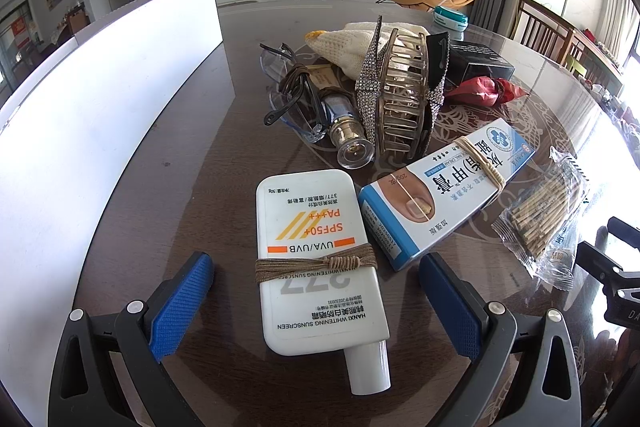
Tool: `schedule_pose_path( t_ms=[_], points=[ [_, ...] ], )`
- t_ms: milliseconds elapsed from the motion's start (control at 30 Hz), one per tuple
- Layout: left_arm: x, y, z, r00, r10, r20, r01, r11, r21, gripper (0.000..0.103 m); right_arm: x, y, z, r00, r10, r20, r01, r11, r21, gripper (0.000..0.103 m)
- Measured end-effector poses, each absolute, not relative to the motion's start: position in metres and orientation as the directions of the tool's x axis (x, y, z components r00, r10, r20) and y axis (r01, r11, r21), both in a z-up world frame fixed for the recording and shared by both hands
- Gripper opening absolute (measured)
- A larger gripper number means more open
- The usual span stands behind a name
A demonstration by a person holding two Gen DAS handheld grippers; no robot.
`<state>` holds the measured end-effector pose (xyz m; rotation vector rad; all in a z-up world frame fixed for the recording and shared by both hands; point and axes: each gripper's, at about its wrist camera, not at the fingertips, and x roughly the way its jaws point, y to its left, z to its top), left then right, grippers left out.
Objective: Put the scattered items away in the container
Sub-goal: 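Move the left tool toward the white sunscreen bottle, then close the left tool on the sunscreen bottle while the right tool approaches the cotton swab bag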
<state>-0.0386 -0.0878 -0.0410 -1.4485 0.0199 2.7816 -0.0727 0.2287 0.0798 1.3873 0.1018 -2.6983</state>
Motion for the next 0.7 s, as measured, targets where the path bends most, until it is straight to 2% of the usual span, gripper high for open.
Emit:
schedule_pose_path(
  t_ms=[200, 433, 567, 700],
  points=[
    [-0.039, -0.089, -0.041, -0.574, -0.002, -0.819, -0.009, -1.0, 0.009, 0.103, -0.127, 0.235, 0.081, -0.569, -0.062, -0.82, 0.129, -0.991, -0.014, 0.103],
    [-0.04, -0.089, -0.041, -0.574, -0.002, -0.819, -0.009, -1.0, 0.009, 0.103, -0.175, 0.282, 0.085, -0.497, 0.056, -0.866, -0.125, -0.992, 0.007, 0.103],
    [-0.041, -0.09, -0.041, -0.574, -0.003, -0.819, -0.008, -1.0, 0.009, 0.103, -0.146, 0.28, 0.096, -0.537, -0.106, -0.837, -0.132, -0.969, 0.207, 0.103],
    [-0.042, -0.091, -0.04, -0.574, -0.003, -0.819, -0.007, -1.0, 0.008, 0.103, -0.134, 0.241, 0.096, -0.551, -0.188, -0.813, -0.043, -0.966, 0.253, 0.103]
  ],
)
